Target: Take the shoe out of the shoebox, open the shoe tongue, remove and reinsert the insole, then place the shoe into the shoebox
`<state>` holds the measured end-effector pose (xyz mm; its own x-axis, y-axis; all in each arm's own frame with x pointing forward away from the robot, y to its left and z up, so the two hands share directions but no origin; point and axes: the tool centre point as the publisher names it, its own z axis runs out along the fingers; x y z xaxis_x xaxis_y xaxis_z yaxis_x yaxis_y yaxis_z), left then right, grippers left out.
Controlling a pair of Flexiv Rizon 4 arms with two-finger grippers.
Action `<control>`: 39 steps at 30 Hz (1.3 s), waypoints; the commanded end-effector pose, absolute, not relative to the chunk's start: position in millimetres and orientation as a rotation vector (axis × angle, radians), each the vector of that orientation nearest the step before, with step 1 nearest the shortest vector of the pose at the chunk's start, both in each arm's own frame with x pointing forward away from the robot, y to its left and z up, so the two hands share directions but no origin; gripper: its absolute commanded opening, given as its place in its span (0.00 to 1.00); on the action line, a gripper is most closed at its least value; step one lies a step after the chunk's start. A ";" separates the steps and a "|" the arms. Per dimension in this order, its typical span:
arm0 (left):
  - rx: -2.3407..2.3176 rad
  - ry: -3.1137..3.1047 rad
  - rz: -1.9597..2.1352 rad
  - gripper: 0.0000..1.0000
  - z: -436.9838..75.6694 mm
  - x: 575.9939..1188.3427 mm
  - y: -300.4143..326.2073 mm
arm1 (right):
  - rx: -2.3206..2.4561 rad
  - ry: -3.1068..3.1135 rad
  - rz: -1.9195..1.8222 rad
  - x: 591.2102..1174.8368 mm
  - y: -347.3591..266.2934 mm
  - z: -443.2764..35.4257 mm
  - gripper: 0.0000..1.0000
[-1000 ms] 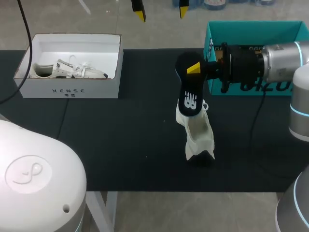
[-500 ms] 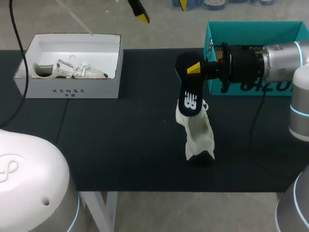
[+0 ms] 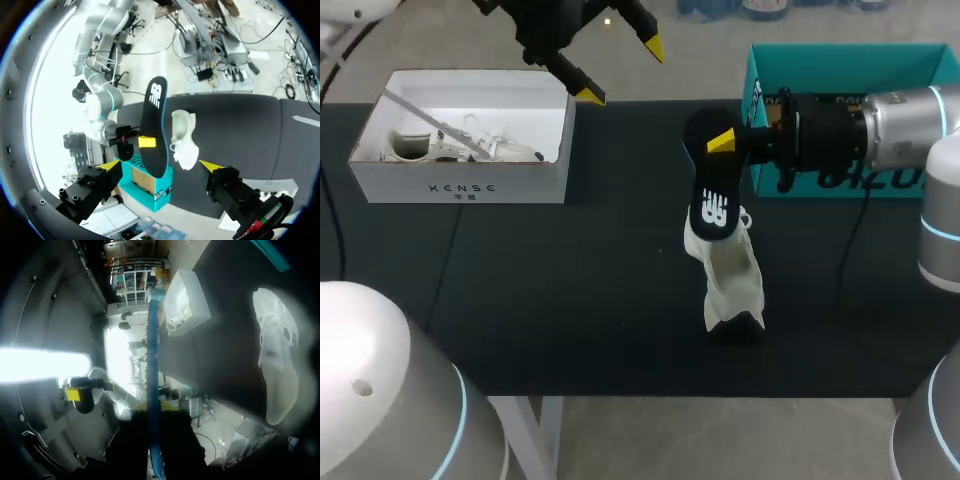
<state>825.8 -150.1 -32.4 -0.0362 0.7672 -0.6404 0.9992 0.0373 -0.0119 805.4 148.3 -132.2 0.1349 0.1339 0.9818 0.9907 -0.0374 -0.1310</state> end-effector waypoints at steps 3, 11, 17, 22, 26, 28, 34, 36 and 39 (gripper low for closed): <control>1.116 1.260 -1.284 1.00 -49.7 814.1 -145.3 | -1.392 -1.193 -1.061 805.9 149.6 -132.4 0.00; 1.032 1.143 -1.363 1.00 -58.3 803.4 -140.1 | -1.392 -1.193 -1.061 805.9 149.6 -132.4 0.00; 1.011 1.120 -1.294 1.00 -68.9 791.3 -140.9 | -1.392 -1.193 -1.061 805.9 149.6 -132.4 0.00; 0.990 1.097 -1.283 1.00 -75.6 785.6 -144.3 | -1.392 -1.193 -1.061 805.9 149.6 -132.4 0.00; 0.982 1.090 -1.272 1.00 -81.1 781.0 -149.4 | -1.392 -1.193 -1.061 805.9 149.6 -132.4 0.00; 0.973 1.077 -1.276 1.00 -84.4 779.8 -151.2 | -1.392 -1.193 -1.061 805.9 149.6 -132.4 0.00; 0.992 1.106 -1.242 1.00 -92.1 779.7 -154.3 | -1.392 -1.193 -1.061 805.9 149.6 -132.4 0.00; 0.999 1.109 -1.241 1.00 -93.0 780.2 -156.3 | -1.392 -1.193 -1.061 805.9 149.6 -132.4 0.00; 1.021 1.118 -1.232 1.00 -95.1 782.8 -160.4 | -1.392 -1.193 -1.061 805.9 149.6 -132.4 0.00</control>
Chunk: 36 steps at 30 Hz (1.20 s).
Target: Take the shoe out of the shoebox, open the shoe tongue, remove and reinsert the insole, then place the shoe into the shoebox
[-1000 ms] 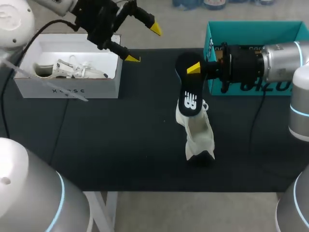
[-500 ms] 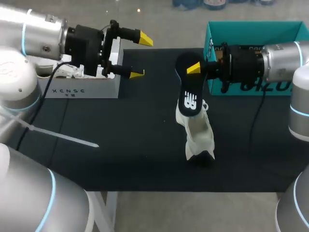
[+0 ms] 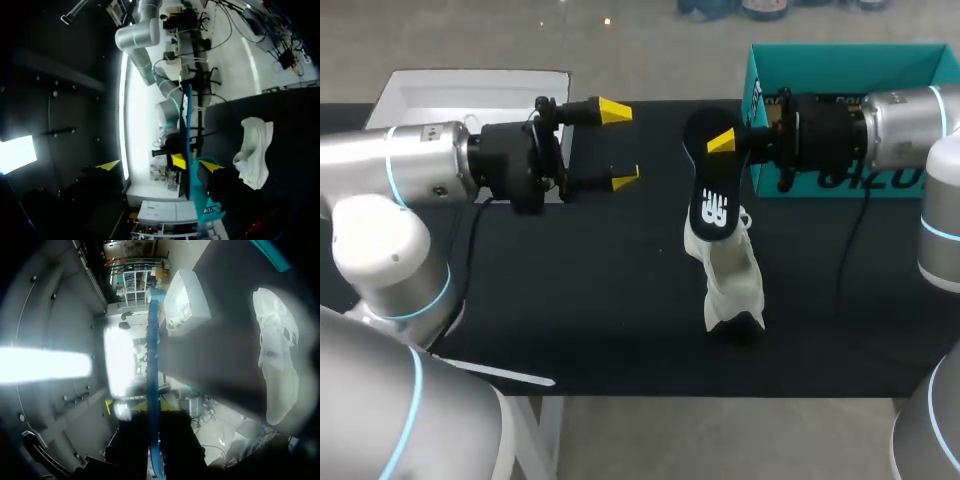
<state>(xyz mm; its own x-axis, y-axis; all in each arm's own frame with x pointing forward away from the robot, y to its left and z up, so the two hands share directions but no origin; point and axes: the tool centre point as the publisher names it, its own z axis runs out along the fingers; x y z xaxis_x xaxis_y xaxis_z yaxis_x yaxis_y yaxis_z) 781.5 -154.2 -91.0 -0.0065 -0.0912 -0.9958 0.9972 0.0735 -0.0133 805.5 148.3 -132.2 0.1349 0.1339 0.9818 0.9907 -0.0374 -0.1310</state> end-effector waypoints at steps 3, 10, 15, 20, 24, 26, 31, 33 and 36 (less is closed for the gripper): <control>1.046 1.132 -1.228 1.00 -98.1 786.3 -165.6 | -1.392 -1.193 -1.061 805.9 149.6 -132.4 0.00; 1.113 1.177 -1.226 1.00 -108.2 793.6 -184.3 | -1.392 -1.193 -1.061 805.9 149.6 -132.4 0.00; 1.128 1.176 -1.238 1.00 -116.0 800.5 -197.8 | -1.392 -1.193 -1.061 805.9 149.6 -132.4 0.00; 1.149 1.174 -1.248 1.00 -122.1 805.8 -211.0 | -1.392 -1.193 -1.061 805.9 149.6 -132.4 0.00; 1.154 1.175 -1.254 1.00 -127.5 809.7 -219.8 | -1.392 -1.193 -1.061 805.9 149.6 -132.4 0.00; 1.155 1.180 -1.261 1.00 -130.0 811.8 -223.5 | -1.392 -1.193 -1.061 805.9 149.6 -132.4 0.00; 1.160 1.186 -1.263 1.00 -133.9 817.6 -231.9 | -1.392 -1.193 -1.061 805.9 149.6 -132.4 0.00; 1.162 1.189 -1.262 1.00 -134.9 818.9 -233.6 | -1.392 -1.193 -1.061 805.9 149.6 -132.4 0.00; 1.161 1.196 -1.256 0.93 -136.5 820.5 -234.2 | -1.392 -1.193 -1.061 805.9 149.6 -132.4 0.00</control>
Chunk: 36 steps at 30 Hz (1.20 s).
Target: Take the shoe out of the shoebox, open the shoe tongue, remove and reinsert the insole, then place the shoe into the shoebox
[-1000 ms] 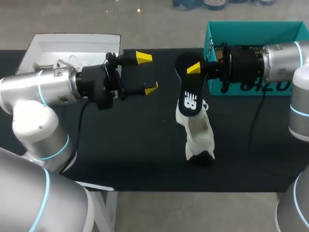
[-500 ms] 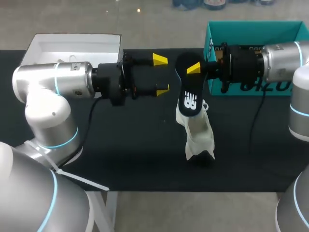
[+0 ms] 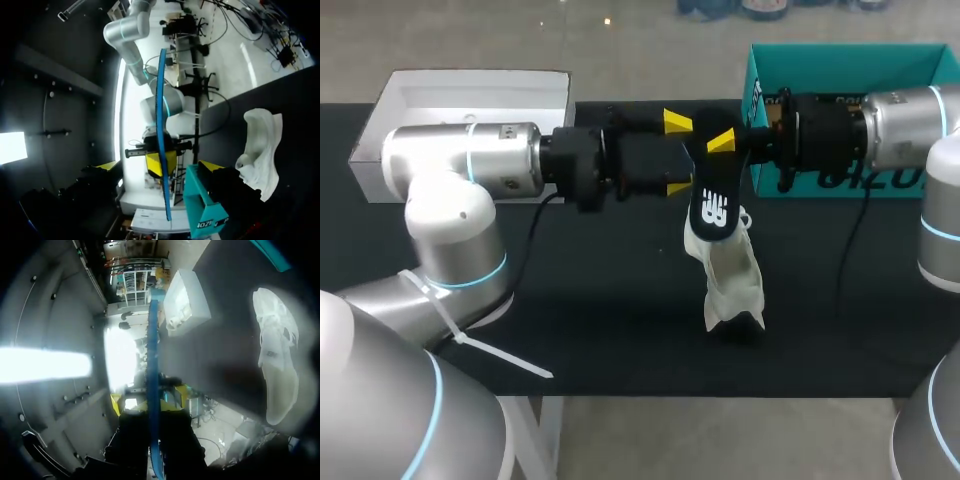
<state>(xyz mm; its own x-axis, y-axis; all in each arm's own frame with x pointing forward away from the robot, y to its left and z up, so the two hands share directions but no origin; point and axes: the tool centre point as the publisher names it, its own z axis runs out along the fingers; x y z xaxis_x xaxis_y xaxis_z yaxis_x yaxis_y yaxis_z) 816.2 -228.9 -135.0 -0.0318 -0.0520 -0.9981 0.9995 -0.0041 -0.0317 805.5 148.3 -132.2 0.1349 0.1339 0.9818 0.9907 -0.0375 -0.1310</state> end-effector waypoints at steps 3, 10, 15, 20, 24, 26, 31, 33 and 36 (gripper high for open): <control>1.168 1.203 -1.251 0.46 -137.8 820.7 -235.3 | -1.392 -1.193 -1.061 805.9 149.6 -132.4 0.00; 1.174 1.209 -1.250 0.33 -139.4 819.8 -238.5 | -1.392 -1.193 -1.061 805.9 149.6 -132.4 0.00; 1.176 1.211 -1.252 0.38 -139.4 818.9 -239.2 | -1.392 -1.193 -1.061 805.9 149.6 -132.4 0.00; 1.176 1.212 -1.249 0.35 -138.4 817.9 -242.0 | -1.392 -1.193 -1.061 805.9 149.6 -132.4 0.00; 1.178 1.213 -1.250 0.29 -138.8 816.1 -244.7 | -1.392 -1.193 -1.061 805.9 149.6 -132.4 0.00; 1.178 1.215 -1.250 0.09 -139.1 815.5 -245.4 | -1.392 -1.193 -1.061 805.9 149.6 -132.4 0.00; 1.171 1.224 -1.248 0.00 -139.4 814.7 -246.1 | -1.392 -1.193 -1.061 805.9 149.6 -132.4 0.00; 1.168 1.225 -1.247 0.00 -139.1 814.5 -246.2 | -1.392 -1.193 -1.061 805.9 149.6 -132.4 0.00; 1.164 1.229 -1.243 0.00 -138.0 813.9 -246.7 | -1.392 -1.193 -1.061 805.9 149.6 -132.4 0.00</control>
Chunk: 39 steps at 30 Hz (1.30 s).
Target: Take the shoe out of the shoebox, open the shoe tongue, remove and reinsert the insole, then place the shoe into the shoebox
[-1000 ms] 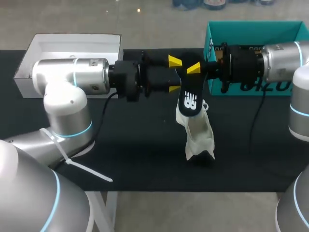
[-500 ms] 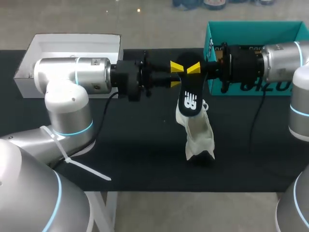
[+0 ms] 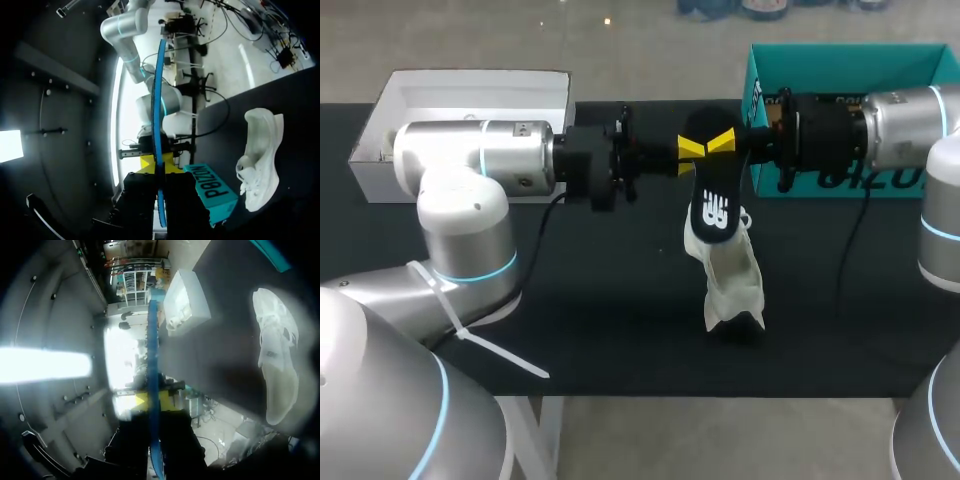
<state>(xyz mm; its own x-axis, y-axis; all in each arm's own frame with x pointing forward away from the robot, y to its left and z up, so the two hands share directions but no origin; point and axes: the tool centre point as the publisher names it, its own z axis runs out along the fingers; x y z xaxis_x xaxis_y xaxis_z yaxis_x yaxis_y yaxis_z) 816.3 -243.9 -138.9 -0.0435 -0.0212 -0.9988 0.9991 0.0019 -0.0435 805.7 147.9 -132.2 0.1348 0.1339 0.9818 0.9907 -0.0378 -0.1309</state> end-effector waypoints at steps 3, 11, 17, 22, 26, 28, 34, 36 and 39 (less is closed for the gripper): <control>1.163 1.232 -1.240 0.00 -137.1 813.0 -246.6 | -1.392 -1.193 -1.061 805.9 149.6 -132.4 0.00; 1.151 1.243 -1.239 0.00 -136.2 811.3 -239.0 | -1.497 -1.222 -1.038 804.6 121.3 -138.0 1.00; 1.142 1.256 -1.246 0.00 -137.4 810.9 -233.0 | -1.602 -1.258 -1.047 803.1 80.1 -142.5 1.00; 1.139 1.268 -1.254 0.00 -139.3 810.4 -229.5 | -1.620 -1.440 -1.028 799.0 51.4 -141.2 1.00; 1.136 1.277 -1.261 0.00 -141.4 810.1 -226.7 | -1.530 -1.754 -0.939 792.2 32.5 -136.0 1.00; 1.135 1.280 -1.265 0.00 -142.3 809.7 -225.8 | -1.525 -1.860 -0.876 788.7 28.8 -130.4 1.00; 1.130 1.296 -1.275 0.00 -145.1 807.6 -224.0 | -1.525 -1.860 -0.876 788.7 28.8 -130.4 1.00; 1.129 1.299 -1.278 0.00 -145.4 806.8 -224.3 | -1.525 -1.860 -0.876 788.7 28.8 -130.4 1.00; 1.139 1.303 -1.285 0.00 -145.1 804.8 -227.0 | -1.525 -1.860 -0.876 788.7 28.8 -130.4 1.00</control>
